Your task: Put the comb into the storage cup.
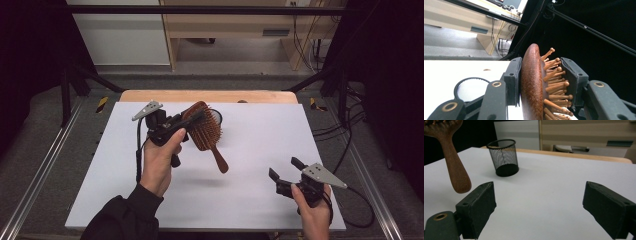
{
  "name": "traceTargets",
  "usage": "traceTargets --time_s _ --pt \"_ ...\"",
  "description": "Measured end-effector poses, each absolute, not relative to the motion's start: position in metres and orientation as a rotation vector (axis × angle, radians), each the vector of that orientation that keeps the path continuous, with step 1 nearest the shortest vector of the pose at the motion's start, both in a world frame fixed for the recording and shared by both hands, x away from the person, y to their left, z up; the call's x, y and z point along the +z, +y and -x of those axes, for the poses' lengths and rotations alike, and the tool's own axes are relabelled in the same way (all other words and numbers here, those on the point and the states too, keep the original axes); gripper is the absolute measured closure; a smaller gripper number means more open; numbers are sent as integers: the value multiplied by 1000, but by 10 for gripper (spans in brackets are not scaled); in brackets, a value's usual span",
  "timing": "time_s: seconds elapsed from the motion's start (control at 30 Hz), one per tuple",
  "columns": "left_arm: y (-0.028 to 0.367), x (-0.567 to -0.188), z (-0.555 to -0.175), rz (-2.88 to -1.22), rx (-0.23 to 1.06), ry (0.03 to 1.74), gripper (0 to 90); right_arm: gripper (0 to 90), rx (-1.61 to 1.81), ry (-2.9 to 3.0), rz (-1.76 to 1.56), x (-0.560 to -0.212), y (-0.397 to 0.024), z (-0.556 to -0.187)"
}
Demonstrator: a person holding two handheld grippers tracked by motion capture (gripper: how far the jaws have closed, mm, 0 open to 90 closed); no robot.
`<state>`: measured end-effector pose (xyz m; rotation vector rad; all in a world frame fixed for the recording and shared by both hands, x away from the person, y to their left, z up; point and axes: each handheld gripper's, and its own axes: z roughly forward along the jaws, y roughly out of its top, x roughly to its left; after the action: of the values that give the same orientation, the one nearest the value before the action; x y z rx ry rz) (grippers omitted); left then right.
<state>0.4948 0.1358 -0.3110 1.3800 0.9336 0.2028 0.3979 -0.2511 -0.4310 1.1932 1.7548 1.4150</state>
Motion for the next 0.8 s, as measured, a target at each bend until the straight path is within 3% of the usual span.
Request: traceTargets --time_s 0.8 --pt "122 -263 -551 -1389 352 880 541 90 1389 1741 -1046 -439 -248 -400"
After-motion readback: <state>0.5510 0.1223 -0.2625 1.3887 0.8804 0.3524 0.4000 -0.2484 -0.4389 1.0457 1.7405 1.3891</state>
